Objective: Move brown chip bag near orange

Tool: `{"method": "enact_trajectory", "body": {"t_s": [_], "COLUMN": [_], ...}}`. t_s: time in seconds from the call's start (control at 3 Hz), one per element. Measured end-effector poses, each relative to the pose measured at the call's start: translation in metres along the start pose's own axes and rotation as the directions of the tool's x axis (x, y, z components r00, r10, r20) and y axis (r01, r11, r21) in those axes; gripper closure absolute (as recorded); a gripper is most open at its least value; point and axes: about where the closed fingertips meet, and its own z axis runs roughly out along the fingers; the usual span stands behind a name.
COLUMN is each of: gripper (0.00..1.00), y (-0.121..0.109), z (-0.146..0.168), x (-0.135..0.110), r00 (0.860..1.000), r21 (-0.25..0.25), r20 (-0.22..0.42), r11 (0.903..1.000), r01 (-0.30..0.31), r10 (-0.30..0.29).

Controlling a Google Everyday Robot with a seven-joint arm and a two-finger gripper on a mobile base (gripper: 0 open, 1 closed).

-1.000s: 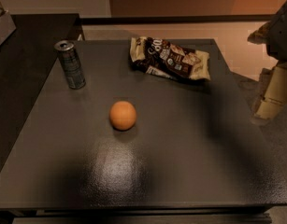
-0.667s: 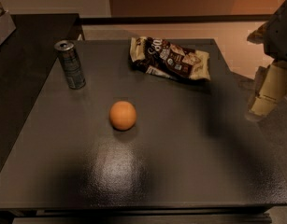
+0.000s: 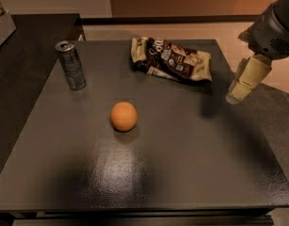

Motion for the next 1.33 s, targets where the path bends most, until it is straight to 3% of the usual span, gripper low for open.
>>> {"method": "enact_trajectory", "body": {"t_s": [0.67, 1.0, 1.33], "gripper": [0.0, 0.0, 0.0], "y": [-0.076, -0.103, -0.114], "z": [0.041, 0.054, 0.069], "x": [-0.014, -0.034, -0.062], "r00": [0.986, 0.977, 0.972], "r21": [0.057, 0.057, 0.033], "r20": [0.158, 0.21, 0.235], "r11": [0.997, 0.9969, 0.9991], "r01": [-0.052, -0.054, -0.026], "r10": [0.043, 0.041, 0.018]}}
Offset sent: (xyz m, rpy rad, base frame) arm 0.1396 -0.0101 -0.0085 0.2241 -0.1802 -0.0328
